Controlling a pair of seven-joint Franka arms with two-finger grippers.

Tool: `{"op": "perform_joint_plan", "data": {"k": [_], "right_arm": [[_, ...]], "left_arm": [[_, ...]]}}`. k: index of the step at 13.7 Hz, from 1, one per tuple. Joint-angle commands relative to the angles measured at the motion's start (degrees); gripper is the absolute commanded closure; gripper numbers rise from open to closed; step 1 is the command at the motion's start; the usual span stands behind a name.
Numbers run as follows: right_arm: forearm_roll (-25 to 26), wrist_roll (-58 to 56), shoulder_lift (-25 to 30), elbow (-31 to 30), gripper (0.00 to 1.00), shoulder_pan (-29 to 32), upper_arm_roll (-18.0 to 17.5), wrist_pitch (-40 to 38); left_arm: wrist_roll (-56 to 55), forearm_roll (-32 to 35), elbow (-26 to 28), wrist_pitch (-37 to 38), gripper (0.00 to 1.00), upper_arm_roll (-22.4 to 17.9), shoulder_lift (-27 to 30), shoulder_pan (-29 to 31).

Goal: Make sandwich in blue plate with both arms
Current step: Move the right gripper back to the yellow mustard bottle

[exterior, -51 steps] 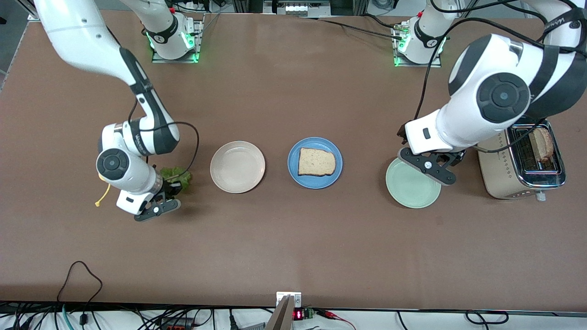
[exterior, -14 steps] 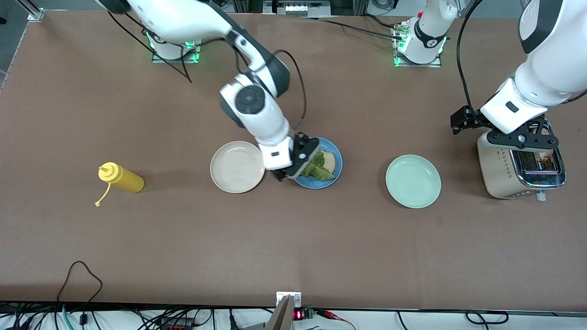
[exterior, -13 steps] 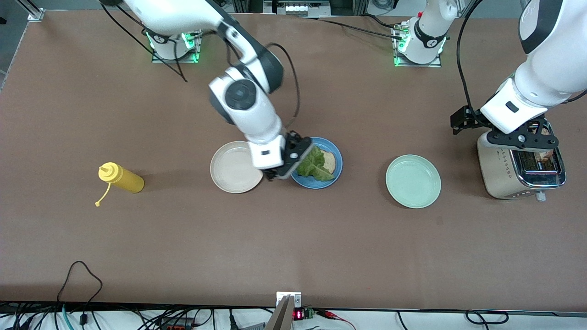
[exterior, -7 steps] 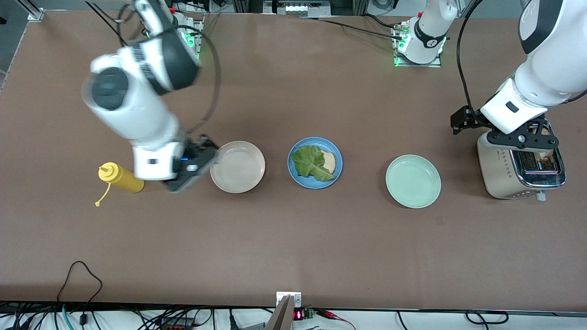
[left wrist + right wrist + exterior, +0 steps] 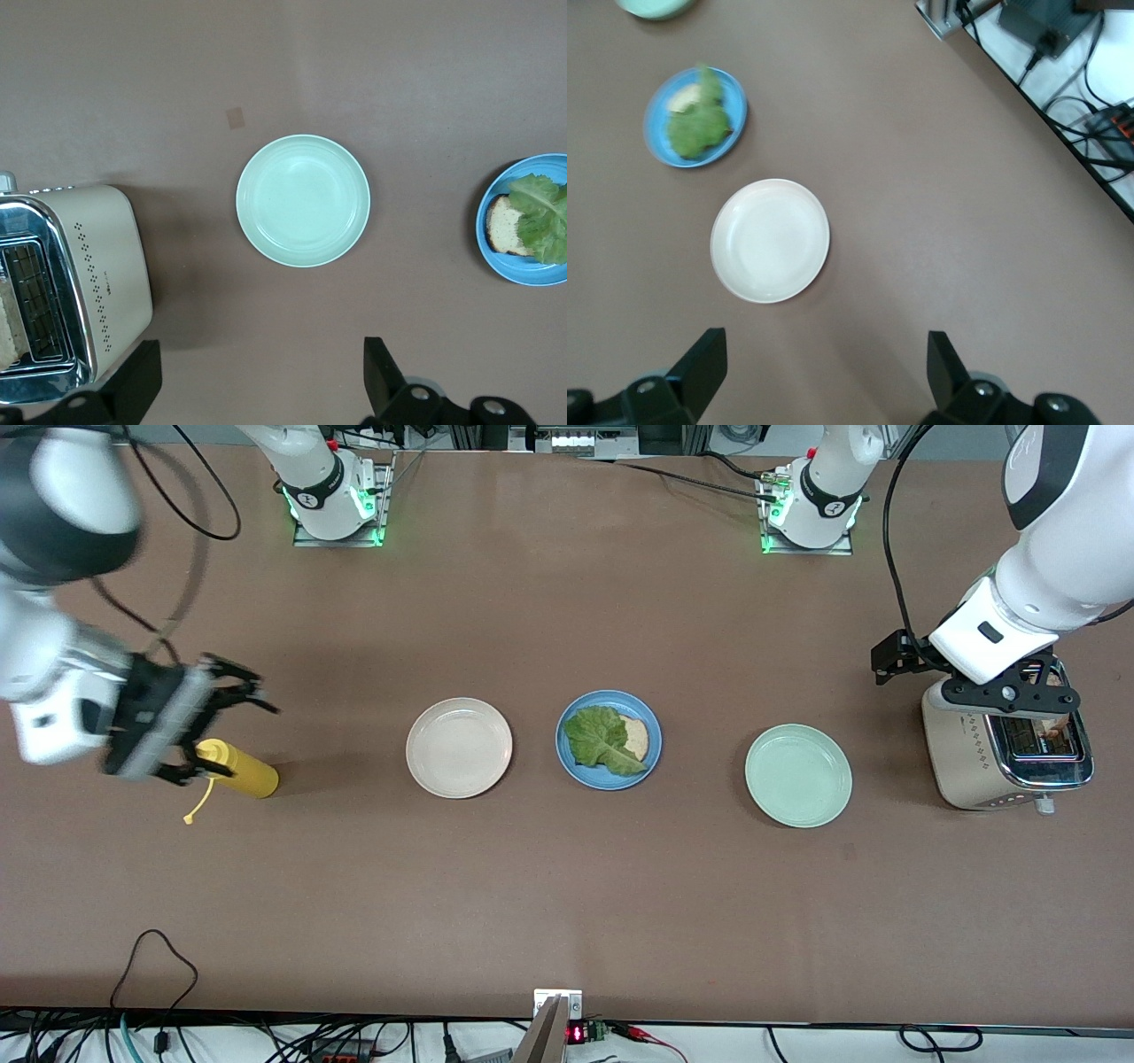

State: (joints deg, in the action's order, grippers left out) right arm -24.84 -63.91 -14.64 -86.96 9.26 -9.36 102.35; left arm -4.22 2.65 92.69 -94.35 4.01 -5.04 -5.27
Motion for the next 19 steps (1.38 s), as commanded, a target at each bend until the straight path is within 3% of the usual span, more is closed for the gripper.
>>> {"op": "perform_joint_plan", "data": {"k": [1, 4, 9, 14, 19], "right_arm": [[-10.9, -14.7, 0.5, -4.0, 0.0, 10.3, -1.1, -3.8], [-19.6, -29.2, -3.9, -5.2, 0.0, 19.0, -1.1, -8.8], [-29.0, -52.6, -18.5, -4.9, 0.0, 28.0, -1.1, -15.2], [-32.1, -69.6, -27.1, -4.2, 0.0, 31.2, -1.1, -15.6], [-34.6, -80.7, -38.5, 0.5, 0.0, 31.6, -1.1, -16.7]], "left_arm": [[-0.4, -0.8, 0.8, 0.6, 0.0, -0.4, 1.2, -0.4], [-0.4, -0.8, 0.8, 0.6, 0.0, -0.3, 1.2, -0.4], [-0.4, -0.8, 0.8, 0.6, 0.0, -0.4, 1.2, -0.3], [-0.3, -0.8, 0.8, 0.6, 0.0, -0.4, 1.2, -0.3], [-0.2, -0.8, 0.8, 0.6, 0.0, -0.4, 1.2, -0.3]]}}
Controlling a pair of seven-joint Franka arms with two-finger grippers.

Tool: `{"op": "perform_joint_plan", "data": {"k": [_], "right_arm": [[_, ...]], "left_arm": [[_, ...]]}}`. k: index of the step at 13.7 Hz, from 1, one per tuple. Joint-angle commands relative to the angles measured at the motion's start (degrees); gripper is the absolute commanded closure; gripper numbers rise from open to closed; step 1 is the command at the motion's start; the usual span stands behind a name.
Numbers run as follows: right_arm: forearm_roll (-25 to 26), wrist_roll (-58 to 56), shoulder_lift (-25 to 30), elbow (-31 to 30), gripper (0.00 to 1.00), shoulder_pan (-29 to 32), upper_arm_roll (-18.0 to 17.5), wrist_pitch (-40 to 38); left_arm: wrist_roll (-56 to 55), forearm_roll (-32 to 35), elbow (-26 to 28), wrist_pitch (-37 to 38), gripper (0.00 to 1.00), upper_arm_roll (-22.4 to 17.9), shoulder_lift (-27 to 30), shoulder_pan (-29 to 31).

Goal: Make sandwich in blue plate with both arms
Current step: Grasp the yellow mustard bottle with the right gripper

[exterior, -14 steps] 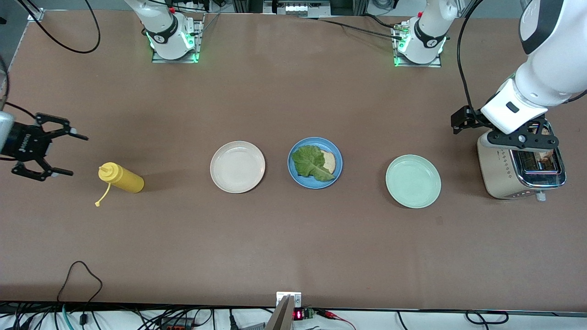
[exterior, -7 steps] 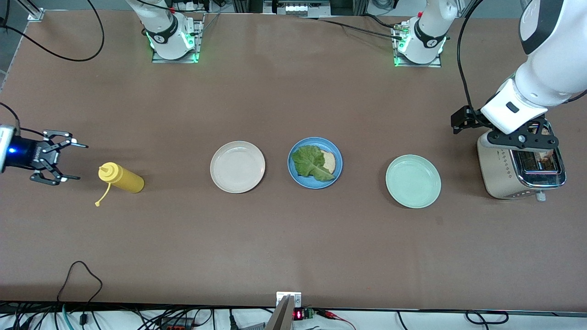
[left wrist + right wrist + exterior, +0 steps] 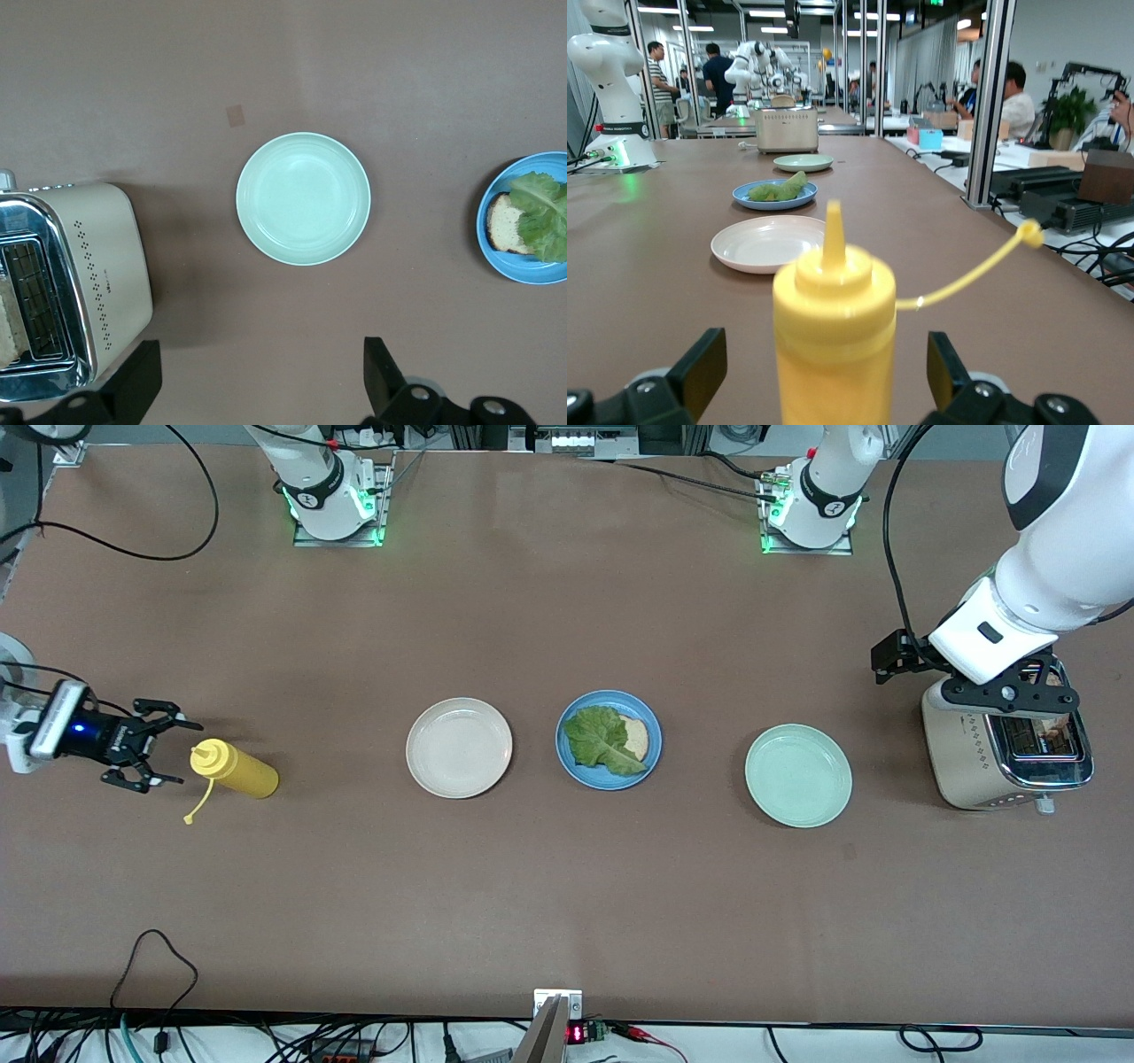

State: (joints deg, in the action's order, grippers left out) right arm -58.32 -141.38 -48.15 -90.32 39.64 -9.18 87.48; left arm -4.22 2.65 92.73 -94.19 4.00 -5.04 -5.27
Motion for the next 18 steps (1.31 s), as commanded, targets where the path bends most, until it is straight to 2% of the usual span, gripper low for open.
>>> {"op": "perform_joint_plan", "data": {"k": [1, 7, 15, 16, 17, 18], "right_arm": [[-1.1, -4.5, -6.0, 4.4, 0.0, 1.2, -1.3, -1.9], [-2.3, -5.5, -8.2, 4.5, 0.0, 0.4, -1.7, -2.0], [-7.4, -4.8, -8.1, 4.5, 0.0, -4.5, -1.7, -2.1], [-7.4, -4.4, -8.0, 4.5, 0.12, -5.1, -1.6, -2.1], [-7.4, -4.2, -7.8, 4.5, 0.38, -5.3, -1.6, -1.9], [-7.2, -3.6, -7.7, 4.5, 0.57, -5.3, -1.6, -1.6]], "left_arm": [[-0.2, -0.8, 0.8, 0.4, 0.0, -0.4, 1.2, -0.2], [0.0, -0.8, 0.8, 0.4, 0.0, -0.4, 1.1, -0.1], [0.4, -0.7, 0.8, 0.3, 0.0, -0.5, 1.0, 0.1], [0.4, -0.8, 0.8, 0.3, 0.0, -0.6, 1.0, 0.1], [0.4, -0.8, 0.8, 0.4, 0.0, -0.5, 1.0, 0.1], [0.4, -0.8, 0.8, 0.4, 0.0, -0.6, 1.0, 0.1]]}}
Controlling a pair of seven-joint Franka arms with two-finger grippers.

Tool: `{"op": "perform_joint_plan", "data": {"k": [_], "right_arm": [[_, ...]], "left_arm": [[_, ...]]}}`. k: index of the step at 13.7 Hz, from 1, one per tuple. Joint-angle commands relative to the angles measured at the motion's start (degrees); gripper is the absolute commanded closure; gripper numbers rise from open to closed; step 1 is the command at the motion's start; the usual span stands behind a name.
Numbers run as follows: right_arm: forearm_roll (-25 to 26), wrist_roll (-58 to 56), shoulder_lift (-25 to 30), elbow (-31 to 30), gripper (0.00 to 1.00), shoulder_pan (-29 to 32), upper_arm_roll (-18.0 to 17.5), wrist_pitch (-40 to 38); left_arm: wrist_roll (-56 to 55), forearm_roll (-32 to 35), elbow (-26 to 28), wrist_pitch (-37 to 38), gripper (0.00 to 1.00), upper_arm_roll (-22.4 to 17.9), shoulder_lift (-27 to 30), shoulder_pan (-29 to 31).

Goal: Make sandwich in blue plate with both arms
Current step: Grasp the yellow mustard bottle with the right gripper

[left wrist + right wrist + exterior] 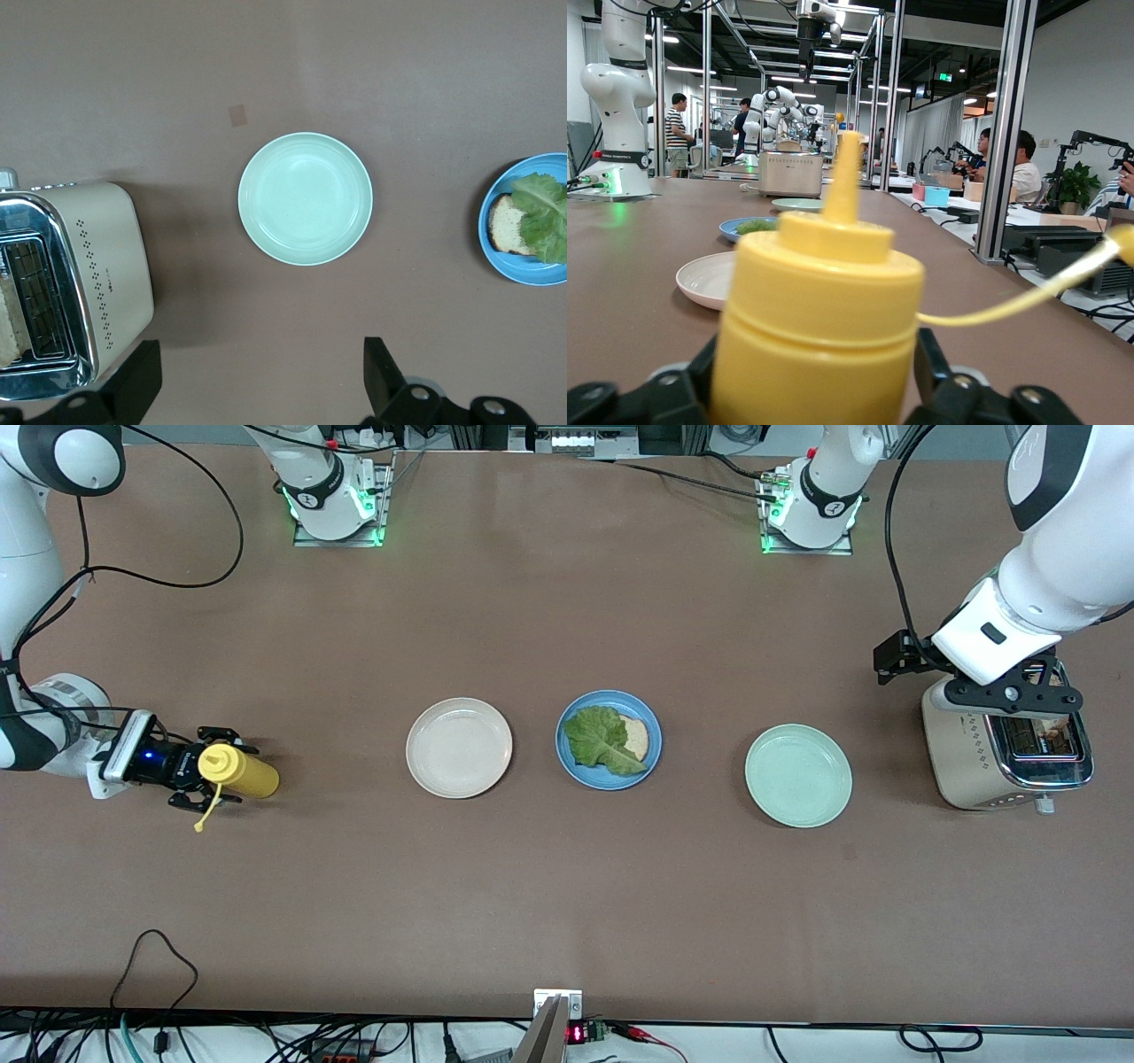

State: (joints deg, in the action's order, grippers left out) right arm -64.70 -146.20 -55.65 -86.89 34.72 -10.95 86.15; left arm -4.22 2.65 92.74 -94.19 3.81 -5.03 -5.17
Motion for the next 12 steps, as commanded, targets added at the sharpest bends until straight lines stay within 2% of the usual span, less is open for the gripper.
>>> {"op": "perform_joint_plan", "data": {"k": [1, 2, 4, 7, 12], "right_arm": [[-0.7, 2.3, 0.0, 1.0, 0.68, -0.7, 0.1, -0.1], [-0.5, 3.5, 0.7, 1.0, 0.74, -1.5, 0.2, -0.1], [-0.5, 7.2, 3.5, 1.1, 0.74, -4.4, 0.3, 1.6], [0.8, 16.7, 10.5, 1.1, 0.74, -10.5, 0.4, 7.5], [9.1, 33.2, 19.6, 1.6, 0.74, -21.5, 0.4, 18.4]], "left_arm": [[0.4, -0.8, 0.8, 0.4, 0.0, -0.4, 1.0, 0.0], [0.4, -0.8, 0.8, 0.3, 0.0, -0.4, 1.0, 0.0], [0.4, -0.8, 0.8, 0.4, 0.0, -0.5, 1.0, 0.0], [0.4, -0.8, 0.8, 0.4, 0.0, -0.5, 1.0, 0.0], [0.5, -0.8, 0.8, 0.4, 0.0, -0.6, 1.0, 0.1]]}}
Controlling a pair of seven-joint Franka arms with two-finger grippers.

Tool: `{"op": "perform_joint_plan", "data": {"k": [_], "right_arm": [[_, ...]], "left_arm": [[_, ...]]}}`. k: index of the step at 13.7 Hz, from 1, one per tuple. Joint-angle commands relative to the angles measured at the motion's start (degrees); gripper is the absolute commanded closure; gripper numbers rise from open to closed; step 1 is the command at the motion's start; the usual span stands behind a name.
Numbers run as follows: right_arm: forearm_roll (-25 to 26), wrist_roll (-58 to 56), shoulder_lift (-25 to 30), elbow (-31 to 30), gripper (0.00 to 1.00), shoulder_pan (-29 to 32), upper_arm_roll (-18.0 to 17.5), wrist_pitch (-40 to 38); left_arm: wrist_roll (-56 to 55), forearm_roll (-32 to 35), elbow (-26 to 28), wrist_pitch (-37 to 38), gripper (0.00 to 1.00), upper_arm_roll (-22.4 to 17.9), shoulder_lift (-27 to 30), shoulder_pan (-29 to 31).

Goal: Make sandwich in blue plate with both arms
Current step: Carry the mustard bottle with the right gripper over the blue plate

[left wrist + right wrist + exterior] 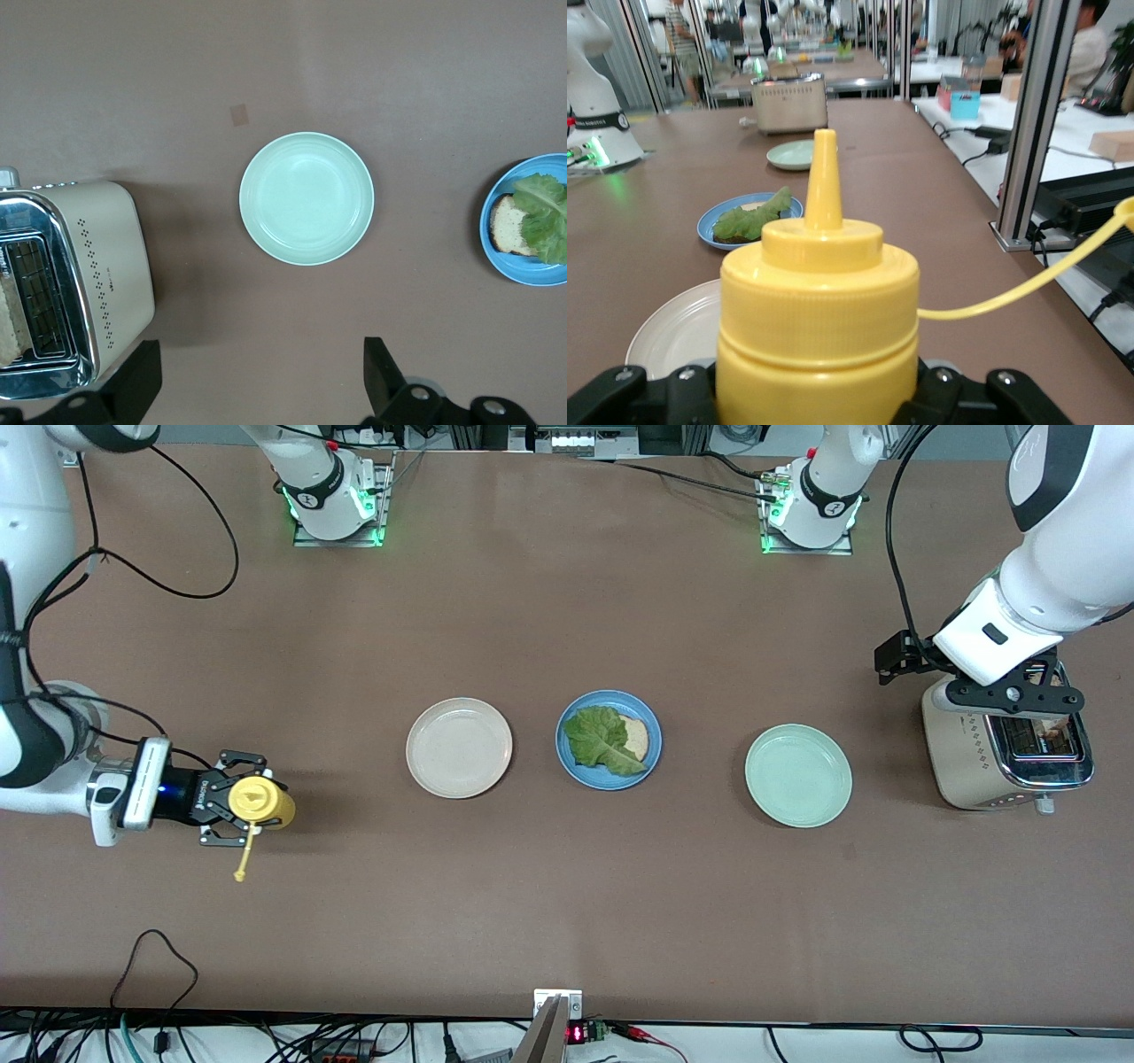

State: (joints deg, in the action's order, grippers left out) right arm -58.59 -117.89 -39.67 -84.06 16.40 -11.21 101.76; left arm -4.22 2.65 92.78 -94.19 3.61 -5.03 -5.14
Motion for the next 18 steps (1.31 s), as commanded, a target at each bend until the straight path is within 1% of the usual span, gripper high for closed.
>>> {"op": "perform_joint_plan", "data": {"k": [1, 3, 5, 9, 10, 13, 15, 16, 18], "right_arm": [[6.1, 8.2, 4.8, -0.5, 0.74, -6.0, 0.7, 5.4], [12.0, 16.6, 5.6, 1.3, 0.73, -11.6, 0.8, 10.8], [19.5, 25.7, 5.7, 3.5, 0.73, -16.9, 0.8, 15.2], [33.4, 39.4, 5.7, 4.4, 0.73, -26.1, 0.8, 21.6], [37.8, 43.7, 5.7, 4.4, 0.73, -28.2, 0.8, 22.9], [53.0, 56.1, 5.5, 4.4, 0.73, -34.6, 0.8, 24.4], [64.3, 64.8, 5.3, 4.3, 0.73, -38.4, 0.8, 24.2], [68.3, 67.9, 5.0, 4.3, 0.73, -40.1, 0.7, 23.8], [74.0, 72.4, 3.6, 4.1, 0.72, -42.9, 0.8, 23.7]], "left_arm": [[0.5, -0.8, 0.7, 0.4, 0.0, -0.4, 1.0, 0.0], [0.5, -0.8, 0.7, 0.4, 0.0, -0.4, 1.0, 0.0], [0.5, -0.8, 0.7, 0.4, 0.0, -0.5, 1.0, 0.0], [0.5, -0.8, 0.7, 0.4, 0.0, -0.5, 1.0, 0.0], [0.5, -0.8, 0.7, 0.4, 0.0, -0.5, 1.0, 0.0], [0.5, -0.8, 0.7, 0.5, 0.0, -0.5, 1.0, 0.0], [0.5, -0.8, 0.7, 0.7, 0.0, -0.5, 1.0, 0.0], [0.5, -0.8, 0.7, 0.8, 0.0, -0.5, 1.0, 0.0], [0.5, -0.8, 0.7, 0.8, 0.0, -0.5, 1.0, 0.0]]}}
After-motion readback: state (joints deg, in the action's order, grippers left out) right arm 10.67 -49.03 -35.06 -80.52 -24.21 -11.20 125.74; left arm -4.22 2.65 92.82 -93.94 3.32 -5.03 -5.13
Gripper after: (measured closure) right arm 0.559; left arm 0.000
